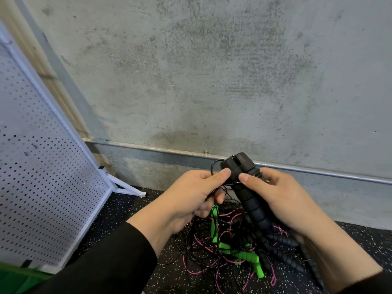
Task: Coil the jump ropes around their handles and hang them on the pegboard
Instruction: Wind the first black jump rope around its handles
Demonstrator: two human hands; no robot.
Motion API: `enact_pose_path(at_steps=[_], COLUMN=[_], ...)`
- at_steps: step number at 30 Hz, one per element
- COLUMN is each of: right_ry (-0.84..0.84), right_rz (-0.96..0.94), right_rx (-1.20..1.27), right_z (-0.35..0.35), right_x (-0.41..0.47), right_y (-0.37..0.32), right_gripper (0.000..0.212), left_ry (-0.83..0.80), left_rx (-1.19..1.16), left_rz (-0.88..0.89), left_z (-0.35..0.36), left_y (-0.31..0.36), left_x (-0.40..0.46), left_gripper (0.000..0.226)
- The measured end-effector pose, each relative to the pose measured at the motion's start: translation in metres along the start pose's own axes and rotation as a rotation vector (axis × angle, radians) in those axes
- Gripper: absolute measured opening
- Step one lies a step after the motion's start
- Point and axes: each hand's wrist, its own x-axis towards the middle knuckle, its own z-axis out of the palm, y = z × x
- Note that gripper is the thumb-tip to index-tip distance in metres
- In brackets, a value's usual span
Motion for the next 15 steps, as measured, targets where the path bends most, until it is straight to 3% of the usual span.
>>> enact_pose_path(at_steps=[4, 15], right_ry=[0.123, 0.191], right_rz=[-0.032, -0.047], right_rx=[-0.121, -0.649], right_z=[-0.008, -0.002], right_x=[0.004, 0.007], right_y=[0.002, 0.016], right_gripper=[0.027, 0.041], left_ry=[0.105, 0.152], left_rx=[0.132, 0.128], left_rz=[-0.065, -0.124], left_z=[-0.007, 0.001], left_y=[-0.001, -0.006], left_x=[0.000, 0.002], left_gripper=[0.042, 0.039])
